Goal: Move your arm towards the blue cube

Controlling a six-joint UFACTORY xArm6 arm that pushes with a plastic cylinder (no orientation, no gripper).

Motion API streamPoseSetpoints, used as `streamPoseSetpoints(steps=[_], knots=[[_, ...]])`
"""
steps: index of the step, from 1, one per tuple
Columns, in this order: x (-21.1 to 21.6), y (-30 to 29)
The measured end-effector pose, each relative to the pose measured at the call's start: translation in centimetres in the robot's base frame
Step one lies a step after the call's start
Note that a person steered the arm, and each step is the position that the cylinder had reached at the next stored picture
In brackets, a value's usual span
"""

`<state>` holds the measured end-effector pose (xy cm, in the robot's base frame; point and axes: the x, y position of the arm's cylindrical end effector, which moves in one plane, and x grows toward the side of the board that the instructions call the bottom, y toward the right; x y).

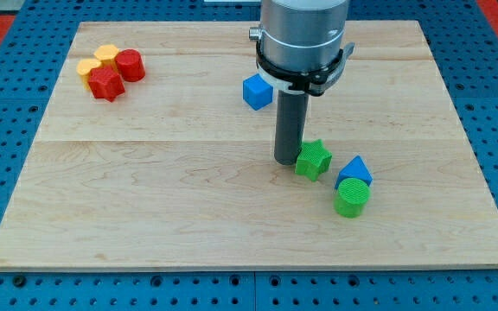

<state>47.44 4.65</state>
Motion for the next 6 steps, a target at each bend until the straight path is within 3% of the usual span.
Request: streamPoseSetpoints(steps=[2,3,5,6], knots=[[0.5,3.5],[-1.4,2.5],[-10.7,7.8],[-13.6,6.5]])
